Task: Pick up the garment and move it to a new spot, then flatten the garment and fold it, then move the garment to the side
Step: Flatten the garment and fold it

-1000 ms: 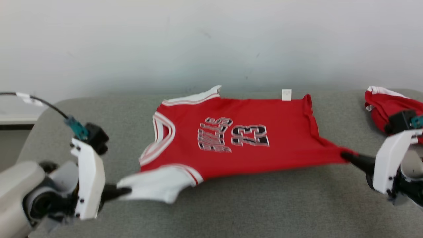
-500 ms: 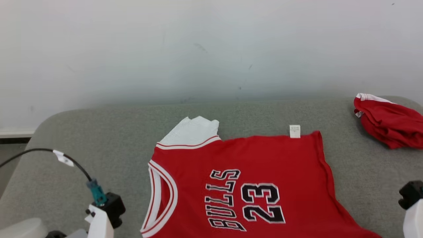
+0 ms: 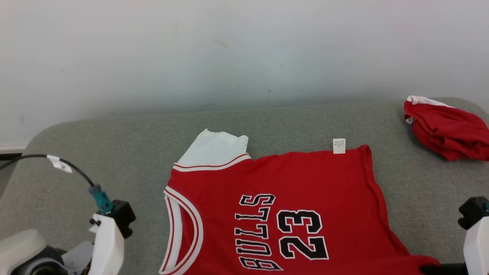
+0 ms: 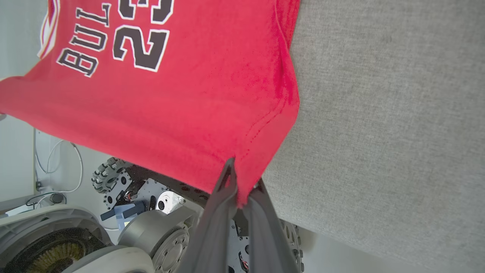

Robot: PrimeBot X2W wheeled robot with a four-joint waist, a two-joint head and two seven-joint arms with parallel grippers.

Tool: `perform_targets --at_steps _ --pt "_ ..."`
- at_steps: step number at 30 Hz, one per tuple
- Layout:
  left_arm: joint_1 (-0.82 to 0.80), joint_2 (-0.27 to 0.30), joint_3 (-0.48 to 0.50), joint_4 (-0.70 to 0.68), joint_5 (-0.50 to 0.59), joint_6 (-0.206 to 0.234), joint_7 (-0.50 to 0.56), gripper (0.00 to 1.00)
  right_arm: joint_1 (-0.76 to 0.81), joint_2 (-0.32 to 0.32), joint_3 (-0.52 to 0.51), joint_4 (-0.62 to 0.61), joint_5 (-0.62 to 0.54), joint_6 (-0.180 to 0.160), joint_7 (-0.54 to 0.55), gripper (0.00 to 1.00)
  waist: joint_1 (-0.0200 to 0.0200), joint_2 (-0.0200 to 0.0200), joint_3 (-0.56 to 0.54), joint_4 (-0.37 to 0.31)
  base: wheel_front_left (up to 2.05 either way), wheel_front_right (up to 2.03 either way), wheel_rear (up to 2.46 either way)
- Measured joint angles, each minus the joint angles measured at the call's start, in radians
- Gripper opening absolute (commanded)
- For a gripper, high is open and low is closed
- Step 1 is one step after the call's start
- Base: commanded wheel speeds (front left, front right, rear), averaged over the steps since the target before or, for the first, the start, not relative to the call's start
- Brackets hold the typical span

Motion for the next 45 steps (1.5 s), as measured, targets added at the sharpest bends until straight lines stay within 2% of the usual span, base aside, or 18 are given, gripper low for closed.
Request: perform_targets --at_steps 7,16,17,18,19,20,21,22,23,29,33,38,45 --pt "-0.076 -0.063 0.033 0.15 -0.012 -0.018 0.035 0.0 -0.104 0.107 -0.028 0.112 -0.009 0.0 0.025 0.0 0.0003 0.0 0.06 -0.011 0.0 0.0 0.0" --pt "-0.148 -0.177 0.051 0.33 0.001 -0.046 0.05 0.0 -0.211 0.236 -0.042 0.267 -0.035 0.0 0.05 0.0 0.0003 0.0 0.133 -0.023 0.0 0.0 0.0" --pt "-0.153 -0.19 0.055 0.351 0.006 -0.052 0.042 0.0 -0.218 0.246 -0.043 0.281 -0.043 0.0 0.05 0.05 0.0004 0.0 0.138 -0.024 0.0 0.0 0.0" --pt "-0.158 -0.203 0.058 0.37 0.009 -0.055 0.035 0.0 -0.225 0.256 -0.043 0.295 -0.048 0.0 0.05 0.05 0.0004 0.0 0.142 -0.025 0.0 0.0 0.0" --pt "-0.161 -0.215 0.06 0.391 0.011 -0.061 0.028 0.0 -0.231 0.267 -0.043 0.309 -0.052 0.0 0.049 0.41 0.0003 0.0 0.144 -0.026 0.0 0.0 0.0" --pt "-0.164 -0.226 0.061 0.408 0.016 -0.063 0.019 0.14 -0.236 0.275 -0.046 0.323 -0.056 0.0 0.045 0.68 0.0003 0.0 0.147 -0.028 0.0 0.0 0.0" --pt "-0.165 -0.235 0.062 0.427 0.018 -0.07 0.009 0.36 -0.24 0.285 -0.047 0.333 -0.06 0.0 0.044 0.95 0.0003 0.0 0.148 -0.029 0.0 0.0 0.0" --pt "-0.165 -0.244 0.065 0.448 0.02 -0.073 0.002 0.49 -0.244 0.295 -0.048 0.343 -0.063 0.0 0.043 1.0 0.0003 0.0 0.15 -0.03 0.0 0.0 0.0" --pt "-0.166 -0.252 0.067 0.463 0.023 -0.08 -0.01 1.0 -0.247 0.303 -0.048 0.352 -0.067 0.0 0.041 1.0 0.0003 0.0 0.151 -0.031 0.0 0.0 0.0" --pt "-0.165 -0.309 0.082 0.563 0.058 -0.111 -0.11 1.0 -0.252 0.339 -0.058 0.401 -0.093 0.0 0.009 1.0 0.0003 0.0 0.145 -0.034 0.0 0.0 0.0" --pt "-0.165 -0.333 0.097 0.604 0.095 -0.123 -0.2 1.0 -0.252 0.35 -0.079 0.415 -0.125 0.0 -0.064 1.0 0.0003 0.0 0.128 -0.033 0.0 0.0 0.0" --pt "-0.165 -0.352 0.13 0.608 0.168 -0.134 -0.395 1.0 -0.236 0.351 -0.142 0.372 -0.18 0.0 -0.282 1.0 0.0002 0.0 0.099 -0.025 0.0 0.0 0.0" --pt "-0.112 -0.348 0.164 0.571 0.284 -0.136 -0.694 1.0 -0.144 0.349 -0.222 0.287 -0.273 0.0 -0.62 1.0 0.0002 -0.0001 0.052 -0.008 0.0 0.0 0.0"
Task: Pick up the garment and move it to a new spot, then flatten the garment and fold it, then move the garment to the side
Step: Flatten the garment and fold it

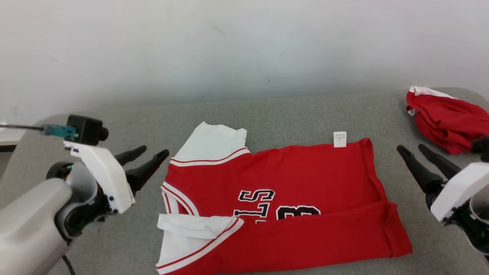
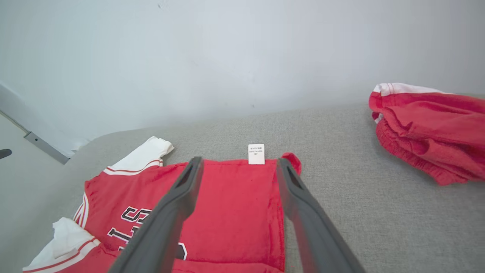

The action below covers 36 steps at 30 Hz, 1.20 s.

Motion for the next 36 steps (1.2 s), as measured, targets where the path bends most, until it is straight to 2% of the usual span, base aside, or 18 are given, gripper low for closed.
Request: perform_targets --at_steps 2,4,6,7,9,12,15,17,21,24,30,36 --pt "0.024 0.007 0.009 -0.021 0.041 0.022 -0.084 1.0 0.033 -0.001 -0.025 -0.014 -0.047 0.0 -0.1 1.0 0.0 0.0 -0.01 0.007 0.0 0.0 0.0" --pt "0.054 0.019 0.017 -0.044 0.083 0.072 -0.172 1.0 0.068 0.003 -0.046 -0.02 -0.1 0.0 -0.19 1.0 0.0 0.0 -0.018 0.012 0.0 0.0 0.0" --pt "0.086 0.031 0.024 -0.067 0.13 0.138 -0.254 1.0 0.106 0.006 -0.081 -0.008 -0.167 0.0 -0.276 1.0 0.0 0.0 -0.025 0.016 0.0 0.0 0.0" --pt "0.13 0.038 0.041 -0.098 0.155 0.212 -0.344 1.0 0.149 0.025 -0.137 0.003 -0.22 0.0 -0.332 1.0 -0.0001 0.0 -0.033 0.02 0.0 0.0 0.0" --pt "0.172 0.049 0.052 -0.142 0.199 0.279 -0.388 1.0 0.194 0.043 -0.204 0.012 -0.333 0.0 -0.351 1.0 -0.0001 0.0 -0.038 0.026 0.0 0.0 0.0" --pt "0.246 0.049 0.114 -0.211 0.259 0.377 -0.413 1.0 0.286 0.118 -0.364 -0.04 -0.471 0.0 -0.356 1.0 -0.0001 0.0 -0.042 0.031 0.0 0.0 0.0" --pt "0.341 0.015 0.215 -0.309 0.411 0.46 -0.418 1.0 0.402 0.21 -0.531 -0.131 -0.609 0.0 -0.358 1.0 -0.0001 0.0 -0.044 0.035 0.0 0.0 0.0" --pt "0.446 -0.033 0.28 -0.357 0.454 0.491 -0.419 1.0 0.496 0.278 -0.606 -0.178 -0.68 0.0 -0.358 1.0 -0.0002 0.0 -0.047 0.037 0.0 0.0 0.0" --pt "0.637 -0.121 0.384 -0.395 0.548 0.512 -0.419 1.0 0.619 0.367 -0.688 -0.225 -0.764 0.0 -0.358 1.0 -0.0001 0.0 -0.054 0.038 0.0 0.0 0.0" --pt "0.741 -0.174 0.448 -0.399 0.6 0.504 -0.419 1.0 0.666 0.407 -0.711 -0.235 -0.792 0.0 -0.348 1.0 -0.0001 0.0 -0.055 0.035 0.0 0.0 0.0" --pt "0.85 -0.266 0.517 -0.353 0.673 0.43 -0.419 1.0 0.692 0.441 -0.728 -0.178 -0.814 0.0 -0.318 1.0 -0.0002 0.0 -0.052 0.042 0.0 0.0 0.0" --pt "0.889 -0.322 0.489 -0.23 0.69 0.342 -0.419 1.0 0.674 0.448 -0.74 -0.071 -0.836 0.0 -0.295 1.0 -0.0002 0.0 -0.053 0.051 0.0 0.0 0.0"
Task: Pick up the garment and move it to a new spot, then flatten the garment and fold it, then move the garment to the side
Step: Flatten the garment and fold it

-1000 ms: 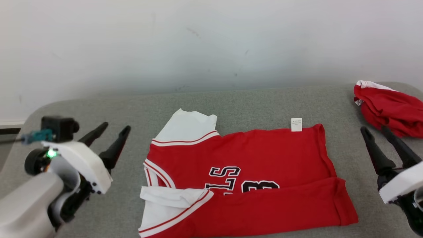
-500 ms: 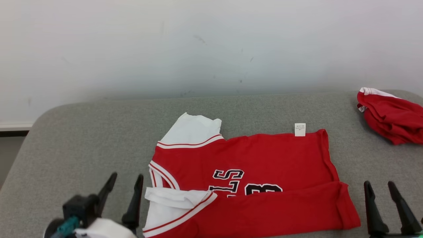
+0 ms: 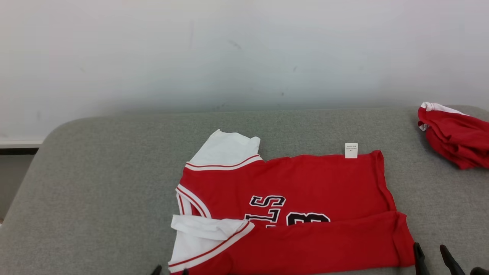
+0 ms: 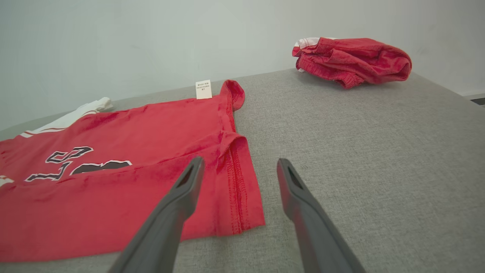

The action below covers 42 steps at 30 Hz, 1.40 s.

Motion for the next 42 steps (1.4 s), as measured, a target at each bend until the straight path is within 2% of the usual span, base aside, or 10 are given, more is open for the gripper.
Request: perform_targets --at_steps 3,12,21,22,23,24,25,32,37,42 --pt "0.0 -0.013 -0.019 0.064 -0.001 -0.029 0.001 1.0 -0.033 -0.002 -0.002 0.057 -0.002 0.0 0.017 1.0 0.0 -0.0001 -0.001 0.005 0.0 0.0 0.0" --pt "-0.067 -0.057 -0.05 0.225 -0.03 -0.073 0.085 1.0 -0.114 -0.003 0.017 0.215 -0.018 0.0 0.09 1.0 0.0 0.0 0.003 0.02 0.0 0.0 0.0" --pt "-0.146 -0.099 -0.062 0.324 -0.059 -0.111 0.122 1.0 -0.182 0.0 0.073 0.332 -0.012 0.0 0.158 1.0 0.0001 0.0 0.017 0.023 0.0 0.0 0.0" --pt "-0.151 -0.102 -0.065 0.33 -0.061 -0.118 0.125 0.96 -0.188 -0.001 0.079 0.339 -0.007 0.0 0.158 0.98 0.0001 0.0 0.018 0.023 0.0 0.0 0.0" --pt "-0.156 -0.105 -0.071 0.332 -0.062 -0.126 0.128 0.67 -0.192 -0.002 0.085 0.344 -0.001 0.0 0.156 0.51 0.0001 0.0 0.018 0.023 0.0 0.0 0.0" --pt "-0.158 -0.108 -0.074 0.335 -0.063 -0.135 0.132 0.31 -0.193 -0.003 0.091 0.349 0.004 0.0 0.154 0.35 0.0001 -0.0001 0.018 0.023 0.0 0.0 0.0" --pt "-0.16 -0.11 -0.076 0.335 -0.07 -0.145 0.134 0.0 -0.195 -0.005 0.097 0.354 0.011 0.0 0.152 0.0 0.0001 0.0 0.018 0.023 0.0 0.0 0.0" --pt "-0.165 -0.1 -0.067 0.326 -0.08 -0.153 0.131 0.0 -0.21 -0.026 0.123 0.362 0.062 0.0 0.104 0.0 0.0002 0.0 0.012 0.023 0.0 0.0 0.0" --pt "-0.169 -0.053 -0.047 0.279 -0.08 -0.141 0.134 0.0 -0.209 -0.054 0.141 0.333 0.109 0.0 0.109 0.0 0.0001 0.0 0.007 0.028 0.0 0.0 0.0" --pt "-0.145 0.005 -0.047 0.202 -0.087 -0.128 0.193 0.0 -0.156 -0.102 0.176 0.239 0.186 0.0 0.18 0.0 0.0001 0.0 -0.002 0.032 0.0 0.0 0.0"
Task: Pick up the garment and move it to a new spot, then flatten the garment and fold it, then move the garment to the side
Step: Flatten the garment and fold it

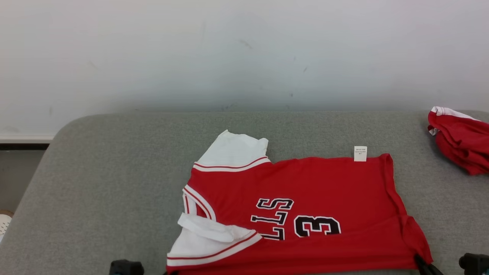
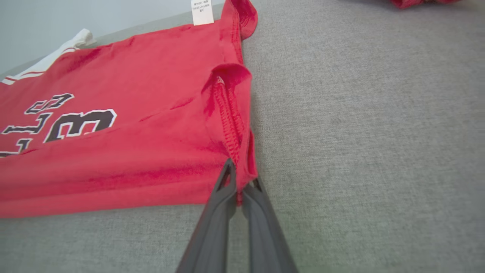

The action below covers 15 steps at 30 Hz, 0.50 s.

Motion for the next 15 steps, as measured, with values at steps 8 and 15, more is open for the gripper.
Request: perform_targets --at_steps 8,15 --pt "0.097 0.107 -0.021 -0.19 -0.016 0.046 0.152 0.0 0.147 -0.106 -0.003 -0.208 0.101 0.001 0.184 0.0 0.0 0.0 -0.01 -0.008 0.0 0.0 0.0" --pt "0.17 0.169 -0.023 -0.329 -0.049 0.102 0.246 0.0 0.269 -0.093 -0.084 -0.321 0.115 0.001 0.338 0.06 0.0 0.0 -0.007 -0.01 0.0 0.0 0.0"
